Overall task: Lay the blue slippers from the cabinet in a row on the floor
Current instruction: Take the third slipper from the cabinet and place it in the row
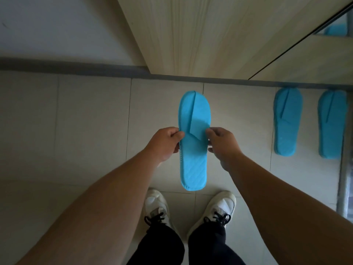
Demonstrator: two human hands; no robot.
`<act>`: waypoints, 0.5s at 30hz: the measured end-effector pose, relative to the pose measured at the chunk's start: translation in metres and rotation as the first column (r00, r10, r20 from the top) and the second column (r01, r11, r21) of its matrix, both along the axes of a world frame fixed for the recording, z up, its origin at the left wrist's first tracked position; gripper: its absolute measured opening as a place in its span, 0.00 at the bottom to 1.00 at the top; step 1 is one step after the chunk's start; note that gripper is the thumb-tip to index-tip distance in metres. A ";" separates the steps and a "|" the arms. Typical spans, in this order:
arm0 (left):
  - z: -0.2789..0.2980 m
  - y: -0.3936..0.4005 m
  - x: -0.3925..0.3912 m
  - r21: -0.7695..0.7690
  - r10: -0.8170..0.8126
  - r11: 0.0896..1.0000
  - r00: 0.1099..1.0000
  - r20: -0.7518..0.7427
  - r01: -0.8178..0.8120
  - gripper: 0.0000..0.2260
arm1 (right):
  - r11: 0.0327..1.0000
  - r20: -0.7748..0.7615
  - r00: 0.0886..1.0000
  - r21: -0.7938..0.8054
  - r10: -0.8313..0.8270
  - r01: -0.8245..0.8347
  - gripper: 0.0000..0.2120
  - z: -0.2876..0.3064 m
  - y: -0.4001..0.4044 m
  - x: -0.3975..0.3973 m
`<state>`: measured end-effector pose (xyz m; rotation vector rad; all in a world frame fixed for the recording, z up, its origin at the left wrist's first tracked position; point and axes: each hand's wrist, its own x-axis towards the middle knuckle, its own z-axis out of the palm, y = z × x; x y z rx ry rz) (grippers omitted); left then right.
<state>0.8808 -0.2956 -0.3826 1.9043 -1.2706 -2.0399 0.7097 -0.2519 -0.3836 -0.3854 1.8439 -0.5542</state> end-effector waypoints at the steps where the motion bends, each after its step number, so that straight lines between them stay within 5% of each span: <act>1: -0.007 -0.001 -0.002 0.003 0.006 1.000 1.000 -0.004 -0.006 0.11 | 1.000 0.007 1.000 0.000 0.006 -0.006 0.07 -0.009 -0.004 -0.002; 6: -0.054 -0.008 -0.023 -0.040 0.035 0.999 0.999 0.038 -0.033 0.10 | 1.000 -0.070 0.998 -0.011 -0.006 0.006 0.09 -0.046 -0.015 -0.030; 15: -0.121 -0.034 -0.086 -0.272 -0.235 0.899 0.903 0.360 0.343 0.13 | 0.999 -0.300 0.953 -0.006 0.038 -0.042 0.10 -0.112 -0.032 -0.087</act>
